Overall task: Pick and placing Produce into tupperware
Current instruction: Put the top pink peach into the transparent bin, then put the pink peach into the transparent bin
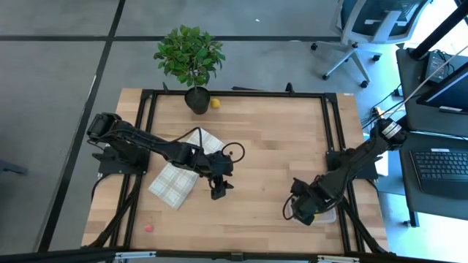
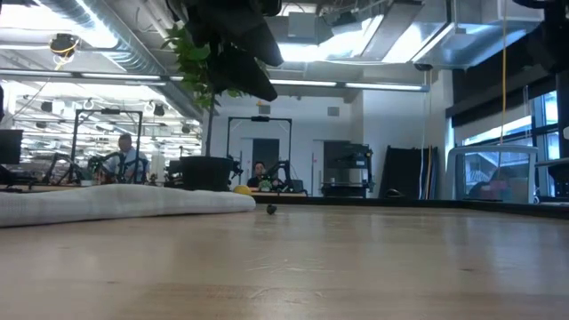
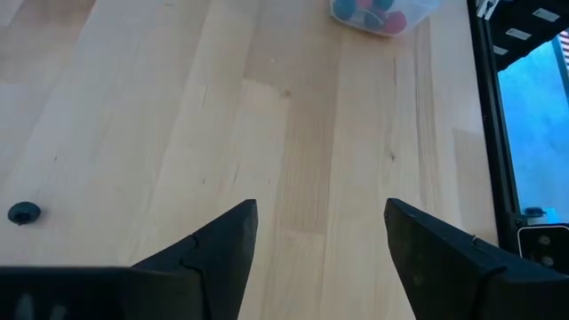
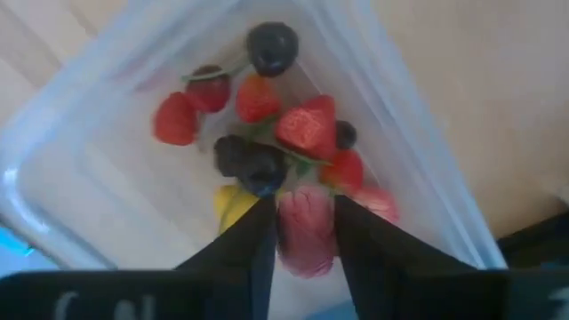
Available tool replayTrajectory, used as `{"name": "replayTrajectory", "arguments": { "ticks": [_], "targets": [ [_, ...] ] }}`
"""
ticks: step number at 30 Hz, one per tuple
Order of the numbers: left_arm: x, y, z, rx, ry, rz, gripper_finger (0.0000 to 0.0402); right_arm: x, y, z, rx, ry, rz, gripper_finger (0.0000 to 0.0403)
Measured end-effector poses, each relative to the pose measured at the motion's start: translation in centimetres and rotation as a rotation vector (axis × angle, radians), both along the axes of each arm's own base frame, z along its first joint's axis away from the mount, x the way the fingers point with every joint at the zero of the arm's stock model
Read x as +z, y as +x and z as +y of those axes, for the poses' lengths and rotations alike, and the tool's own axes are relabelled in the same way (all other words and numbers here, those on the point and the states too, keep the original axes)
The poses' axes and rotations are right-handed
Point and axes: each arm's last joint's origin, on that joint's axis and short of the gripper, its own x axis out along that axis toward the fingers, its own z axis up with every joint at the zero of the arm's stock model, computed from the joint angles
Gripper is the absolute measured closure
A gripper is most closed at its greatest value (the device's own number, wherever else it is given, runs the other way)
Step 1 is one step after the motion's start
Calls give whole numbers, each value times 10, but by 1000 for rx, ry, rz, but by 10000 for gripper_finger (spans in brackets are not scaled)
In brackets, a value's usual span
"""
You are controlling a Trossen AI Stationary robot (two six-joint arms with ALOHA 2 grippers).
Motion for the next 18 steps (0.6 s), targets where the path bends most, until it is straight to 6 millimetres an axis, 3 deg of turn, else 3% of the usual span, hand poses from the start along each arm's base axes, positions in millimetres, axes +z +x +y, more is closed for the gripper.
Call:
{"name": "replayTrajectory", "arguments": {
  "ticks": [9, 14, 18],
  "targets": [
    [0, 0, 2, 13, 13, 2, 164, 3, 2, 0, 5, 12, -3, 196],
    [1, -2, 4, -3, 33, 9, 167, 33, 2, -1, 4, -61, 28, 176],
    [4, -6, 16, 41, 29, 35, 169, 64, 10, -2, 5, -165, -108, 174]
  ]
}}
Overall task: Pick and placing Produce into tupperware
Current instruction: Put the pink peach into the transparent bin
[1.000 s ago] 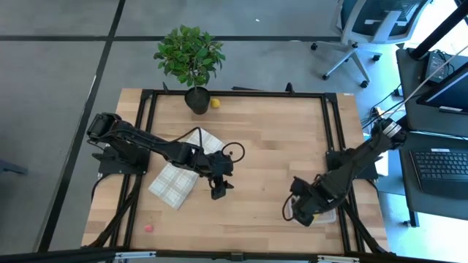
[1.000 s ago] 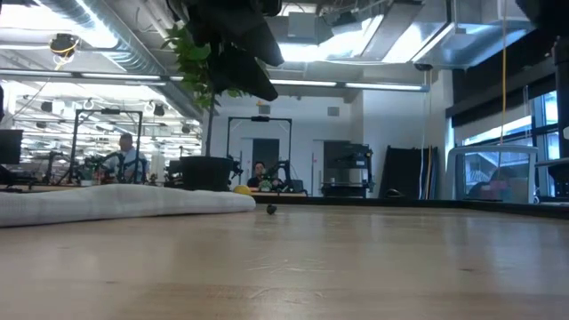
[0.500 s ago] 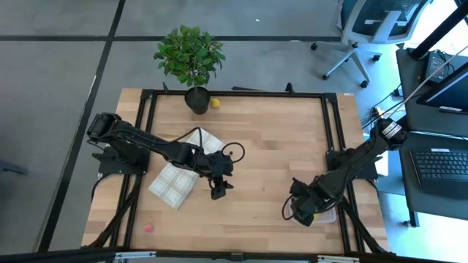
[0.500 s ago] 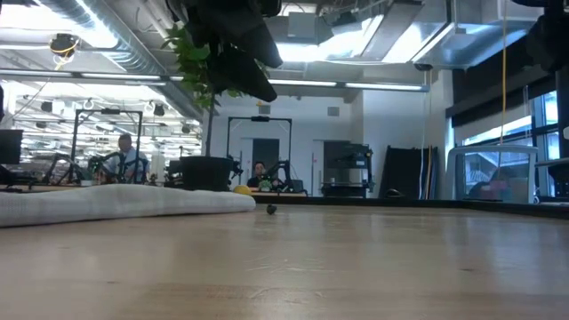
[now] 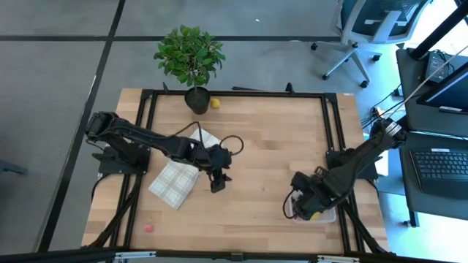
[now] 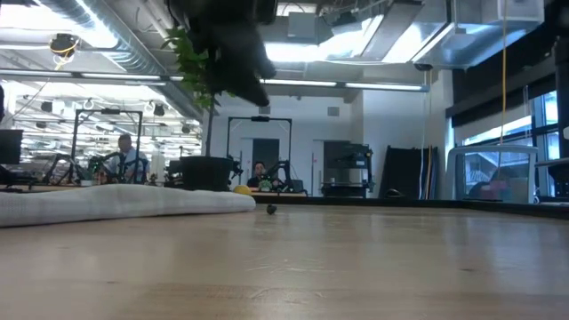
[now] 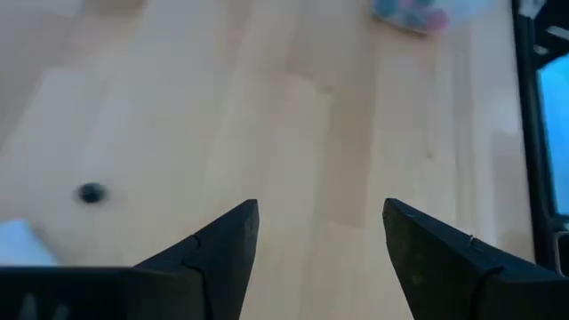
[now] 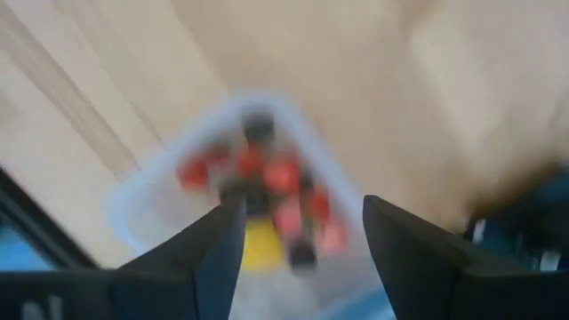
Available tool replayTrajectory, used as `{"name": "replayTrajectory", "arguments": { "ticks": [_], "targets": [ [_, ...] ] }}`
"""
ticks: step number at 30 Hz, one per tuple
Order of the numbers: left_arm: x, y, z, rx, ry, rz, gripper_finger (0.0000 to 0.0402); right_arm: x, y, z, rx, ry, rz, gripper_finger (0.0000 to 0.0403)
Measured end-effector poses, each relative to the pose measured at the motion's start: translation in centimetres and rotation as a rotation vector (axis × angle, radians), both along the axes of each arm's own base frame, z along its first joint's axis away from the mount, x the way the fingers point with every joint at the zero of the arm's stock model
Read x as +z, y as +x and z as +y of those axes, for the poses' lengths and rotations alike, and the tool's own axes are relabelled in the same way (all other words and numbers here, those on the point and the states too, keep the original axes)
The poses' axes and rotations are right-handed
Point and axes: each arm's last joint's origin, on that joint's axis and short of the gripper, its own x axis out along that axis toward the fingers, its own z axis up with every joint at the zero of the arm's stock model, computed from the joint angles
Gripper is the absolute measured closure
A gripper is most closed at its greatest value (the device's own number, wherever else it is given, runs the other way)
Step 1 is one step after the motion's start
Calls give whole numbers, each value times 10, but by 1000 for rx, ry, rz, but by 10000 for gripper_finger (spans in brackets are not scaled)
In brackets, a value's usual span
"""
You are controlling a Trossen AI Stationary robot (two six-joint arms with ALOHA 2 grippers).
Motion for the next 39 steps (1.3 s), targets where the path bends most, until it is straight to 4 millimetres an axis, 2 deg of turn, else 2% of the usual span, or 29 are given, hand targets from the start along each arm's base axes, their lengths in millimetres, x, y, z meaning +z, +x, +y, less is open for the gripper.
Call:
{"name": "replayTrajectory", "arguments": {
  "ticks": [4, 7, 12, 16, 20, 24, 28, 34, 39],
  "targets": [
    [12, -8, 7, -72, 31, -16, 170, 26, 17, -5, -39, -99, -229, 174],
    [26, -19, 7, -183, 18, -40, 170, 35, 32, -14, -26, -131, -327, 173],
    [48, -46, -2, -246, -94, -21, 170, 33, 56, -31, 32, -152, -426, 173],
    [52, -75, -19, -240, -56, 96, 170, 27, 73, -47, 61, -168, -485, 173],
    [47, -100, -45, -238, -83, 254, 170, 18, 85, -62, 69, -184, -521, 173],
    [41, -116, -77, -218, -156, 357, 170, 6, 93, -76, 66, -181, -544, 173],
    [32, -132, -104, -132, -208, 466, 170, -5, 101, -87, 67, -157, -593, 173],
    [13, -158, -136, 99, -262, 690, 170, -20, 112, -97, 83, -101, -734, 173],
    [-5, -174, -163, 154, -311, 923, 170, -33, 114, -102, 72, -61, -799, 173]
  ]
}}
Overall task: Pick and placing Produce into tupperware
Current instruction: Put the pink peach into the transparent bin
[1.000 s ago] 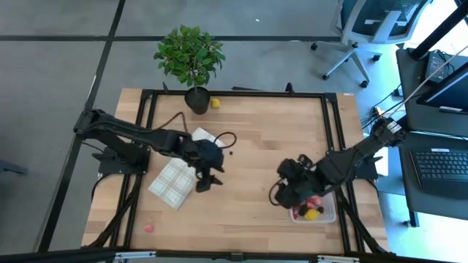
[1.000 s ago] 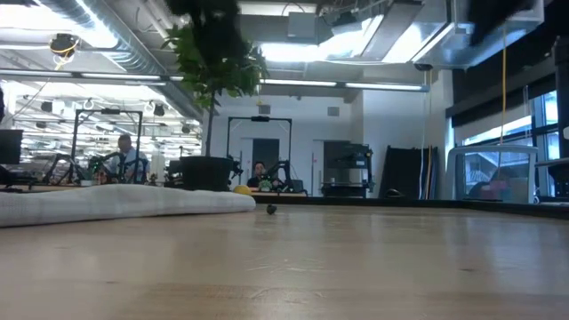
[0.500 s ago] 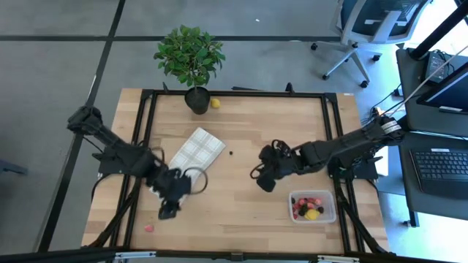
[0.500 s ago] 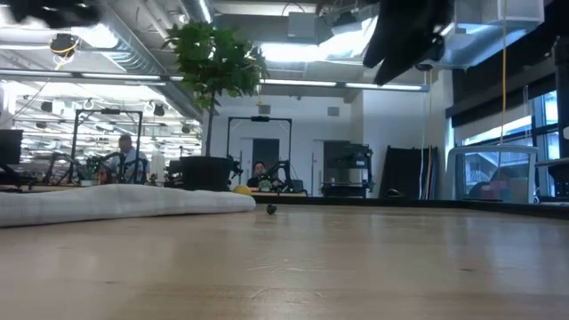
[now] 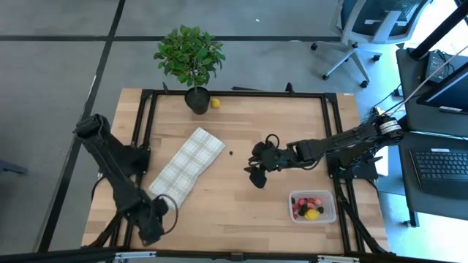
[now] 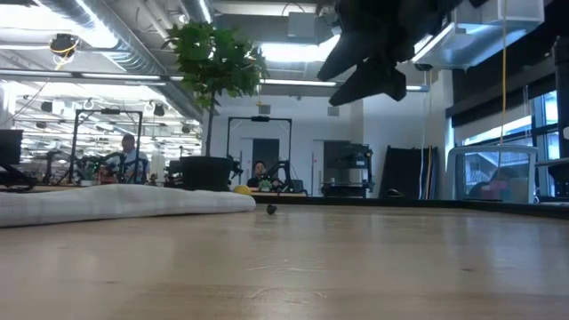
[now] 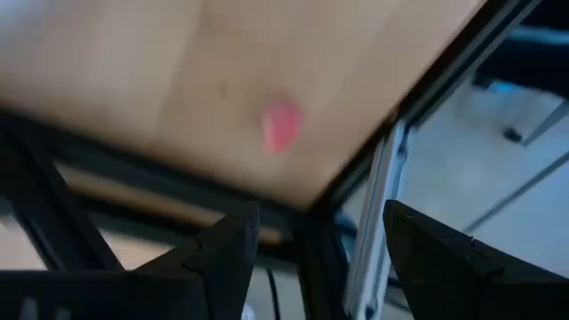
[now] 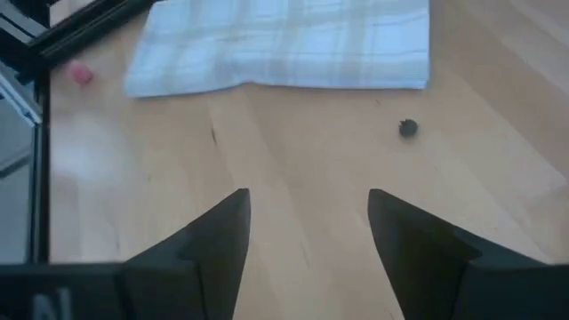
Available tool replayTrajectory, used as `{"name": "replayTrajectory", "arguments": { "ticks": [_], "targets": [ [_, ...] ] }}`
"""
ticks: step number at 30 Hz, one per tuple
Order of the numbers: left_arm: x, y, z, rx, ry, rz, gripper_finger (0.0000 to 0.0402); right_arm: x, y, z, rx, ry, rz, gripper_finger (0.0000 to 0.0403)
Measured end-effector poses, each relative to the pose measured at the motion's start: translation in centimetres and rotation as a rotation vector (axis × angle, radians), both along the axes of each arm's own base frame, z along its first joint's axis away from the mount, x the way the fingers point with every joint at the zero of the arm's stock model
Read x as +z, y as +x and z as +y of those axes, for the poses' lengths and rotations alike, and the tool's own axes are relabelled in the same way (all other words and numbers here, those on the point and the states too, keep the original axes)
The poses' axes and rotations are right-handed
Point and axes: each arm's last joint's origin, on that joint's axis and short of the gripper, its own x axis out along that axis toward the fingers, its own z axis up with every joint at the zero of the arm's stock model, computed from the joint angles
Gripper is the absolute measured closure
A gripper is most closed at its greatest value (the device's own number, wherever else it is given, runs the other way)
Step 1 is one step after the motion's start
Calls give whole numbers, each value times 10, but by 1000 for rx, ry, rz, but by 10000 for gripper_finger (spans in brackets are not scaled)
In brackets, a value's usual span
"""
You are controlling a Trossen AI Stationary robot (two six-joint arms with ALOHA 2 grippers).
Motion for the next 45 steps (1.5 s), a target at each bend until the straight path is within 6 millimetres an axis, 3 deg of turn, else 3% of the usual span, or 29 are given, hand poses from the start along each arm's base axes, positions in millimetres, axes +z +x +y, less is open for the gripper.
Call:
{"name": "replayTrajectory", "arguments": {
  "ticks": [7, 12, 19, 31, 45],
  "targets": [
    [-26, -8, -23, 38, -8, 249, 135, -8, -2, -2, -4, 4, 4, 173],
    [-45, -1, -28, 66, 120, 141, 104, -6, -1, -1, -2, 11, -20, 173],
    [-55, 2, -31, 68, 161, 121, 99, -6, -1, -1, 15, 26, -16, 173],
    [-91, 7, -38, -14, 239, 155, 124, -5, 0, 0, 11, 31, -23, 173],
    [-93, 8, -42, -11, 211, 150, 174, -3, 2, 0, 13, 36, -53, 173]
  ]
}}
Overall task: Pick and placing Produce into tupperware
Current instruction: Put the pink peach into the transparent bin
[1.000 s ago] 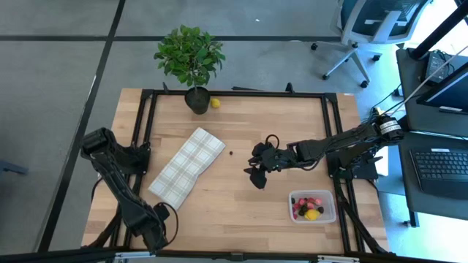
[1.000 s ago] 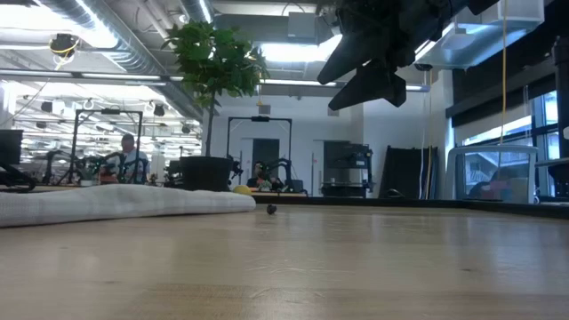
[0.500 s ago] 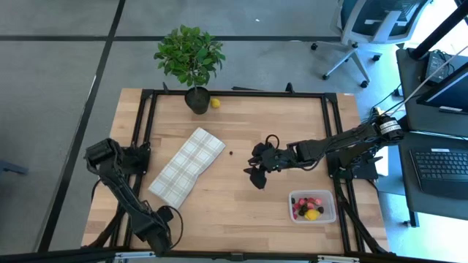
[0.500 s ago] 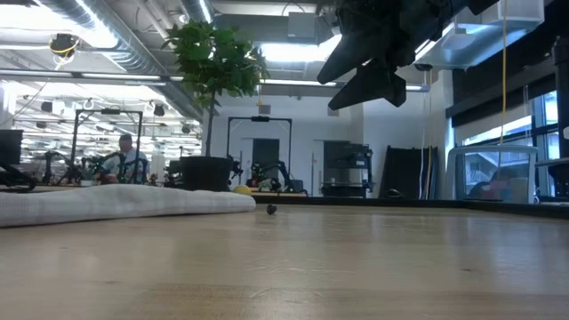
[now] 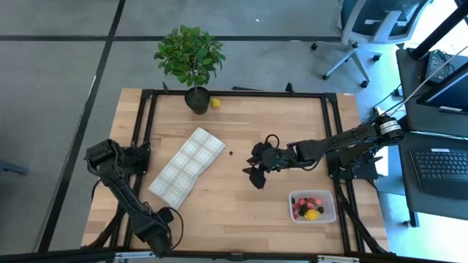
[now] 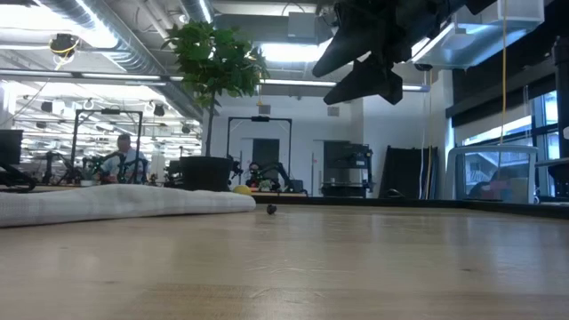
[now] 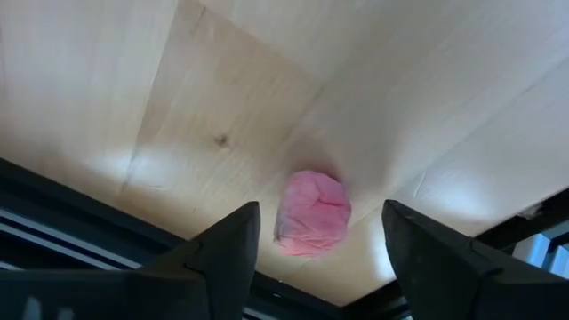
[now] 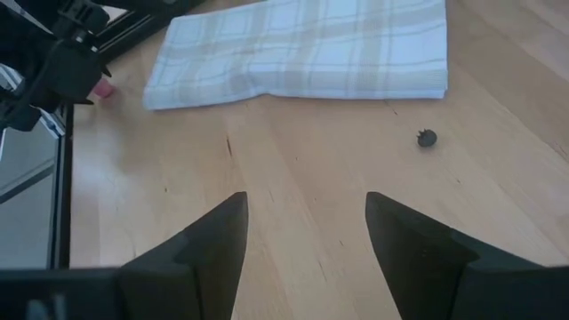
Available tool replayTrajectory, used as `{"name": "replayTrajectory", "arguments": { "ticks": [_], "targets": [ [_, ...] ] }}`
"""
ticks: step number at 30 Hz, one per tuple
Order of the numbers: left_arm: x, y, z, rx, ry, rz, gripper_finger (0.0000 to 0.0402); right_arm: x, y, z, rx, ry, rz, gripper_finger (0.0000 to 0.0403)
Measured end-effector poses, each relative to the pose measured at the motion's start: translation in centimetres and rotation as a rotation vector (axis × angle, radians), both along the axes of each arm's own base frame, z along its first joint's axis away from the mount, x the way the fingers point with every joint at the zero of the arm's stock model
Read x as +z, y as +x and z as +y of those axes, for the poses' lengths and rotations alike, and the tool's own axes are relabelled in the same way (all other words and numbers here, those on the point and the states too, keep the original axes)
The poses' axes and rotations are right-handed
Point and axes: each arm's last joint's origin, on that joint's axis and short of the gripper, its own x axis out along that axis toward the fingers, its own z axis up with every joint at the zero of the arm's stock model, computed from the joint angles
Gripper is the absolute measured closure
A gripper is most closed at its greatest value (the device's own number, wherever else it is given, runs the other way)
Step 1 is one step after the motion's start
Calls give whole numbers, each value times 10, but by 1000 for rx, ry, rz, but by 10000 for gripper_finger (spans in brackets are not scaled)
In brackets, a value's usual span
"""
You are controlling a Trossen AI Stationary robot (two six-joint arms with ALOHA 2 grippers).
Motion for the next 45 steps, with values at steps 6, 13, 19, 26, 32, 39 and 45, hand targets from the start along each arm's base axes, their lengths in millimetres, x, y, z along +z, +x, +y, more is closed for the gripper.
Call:
{"name": "replayTrajectory", "arguments": {
  "ticks": [6, 13, 19, 26, 32, 39, 45],
  "targets": [
    [0, 0, 0, 0, 0, 0, 189, 0, 0, 0, 2, -2, 1, 173],
    [0, 0, 0, 0, 0, 0, 213, 0, 0, 0, 2, -3, 1, 173],
    [0, 0, 0, 0, 0, 0, 248, 0, 0, 0, 2, -3, 1, 173],
    [0, 0, 0, 0, 0, 1, 301, 0, 0, 0, 2, -3, 2, 173],
    [0, 0, 0, 1, 1, -4, 339, 0, 0, 0, 3, -2, 2, 173],
    [3, 16, 3, -29, -70, -76, 340, 0, 0, 0, 41, 187, 26, 173],
    [19, 41, 26, -45, -18, -272, 356, 0, 1, 0, 4, 303, 35, 173]
  ]
}}
